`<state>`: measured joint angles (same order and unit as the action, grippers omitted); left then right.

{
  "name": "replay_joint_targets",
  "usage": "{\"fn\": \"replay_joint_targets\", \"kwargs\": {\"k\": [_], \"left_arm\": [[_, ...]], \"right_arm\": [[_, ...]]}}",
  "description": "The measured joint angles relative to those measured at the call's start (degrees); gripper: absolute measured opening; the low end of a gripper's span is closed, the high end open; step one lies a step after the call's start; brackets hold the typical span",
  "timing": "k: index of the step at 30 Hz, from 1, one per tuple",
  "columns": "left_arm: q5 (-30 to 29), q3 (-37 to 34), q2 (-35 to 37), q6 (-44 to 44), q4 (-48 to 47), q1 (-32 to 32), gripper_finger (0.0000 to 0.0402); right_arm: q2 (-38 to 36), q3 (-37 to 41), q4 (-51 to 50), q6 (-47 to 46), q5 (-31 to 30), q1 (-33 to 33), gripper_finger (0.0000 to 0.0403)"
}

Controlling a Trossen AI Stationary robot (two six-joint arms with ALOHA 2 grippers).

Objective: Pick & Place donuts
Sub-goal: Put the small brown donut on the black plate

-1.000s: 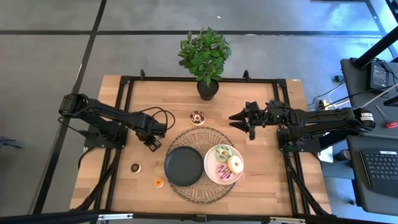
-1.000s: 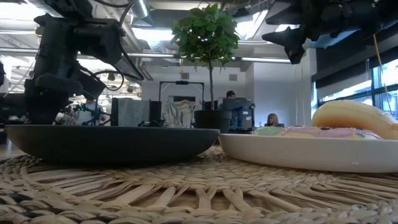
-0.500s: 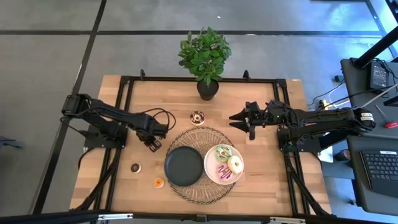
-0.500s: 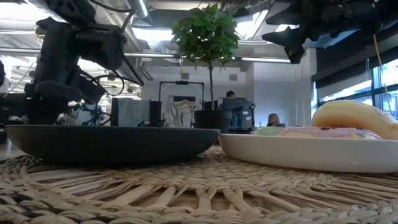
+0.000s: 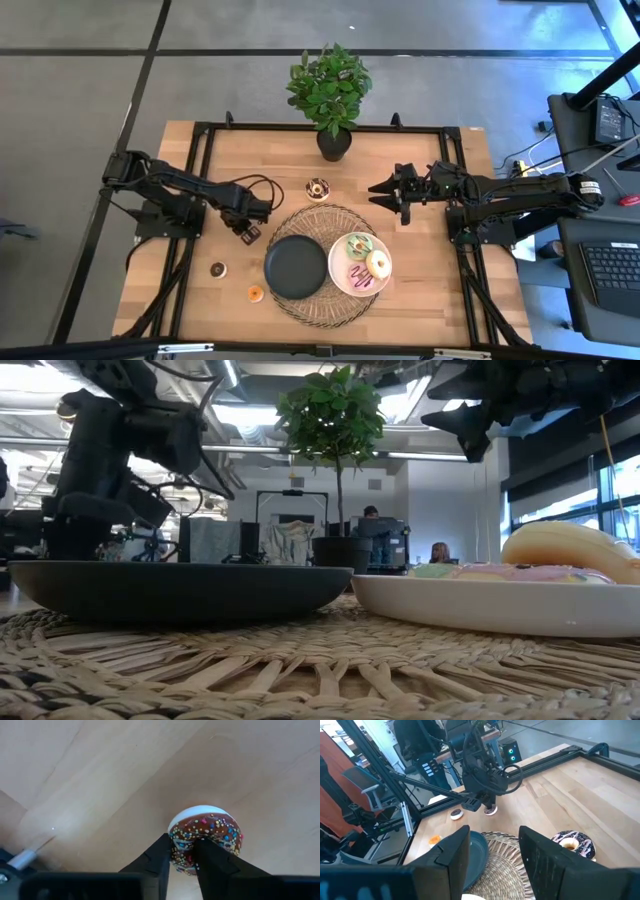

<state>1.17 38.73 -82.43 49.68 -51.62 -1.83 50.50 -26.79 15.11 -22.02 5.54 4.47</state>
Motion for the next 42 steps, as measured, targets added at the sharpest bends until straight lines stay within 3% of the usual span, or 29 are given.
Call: {"fn": "replay_joint_targets", "kwargs": {"k": [5,15,24,32,42], "left_arm": [[0.0,3.6,0.0,-3.0,0.0,0.0,0.0046],[-2.7,17.7,-0.4,-8.5,6.4,-2.1,0.0035],[-2.9,28.2,-11.8,-9.1,8.3,-9.0,0.0029],[-2.4,32.1,-21.1,-6.2,8.2,-11.0,0.0036],[3.6,32.4,-23.4,-3.9,8.2,-10.4,0.0039]], "right_arm": [[0.0,0.0,0.0,0.0,0.0,0.0,0.0172],[0.0,0.0,-0.5,0.0,0.1,0.0,0.0172],[0.0,0.0,-1.3,0.2,0.1,0.0,0.0172],[0.0,0.0,-1.4,2.9,0.1,0.0,0.0172],[0.0,0.0,-1.3,3.0,0.1,0.0,0.0172]]}}
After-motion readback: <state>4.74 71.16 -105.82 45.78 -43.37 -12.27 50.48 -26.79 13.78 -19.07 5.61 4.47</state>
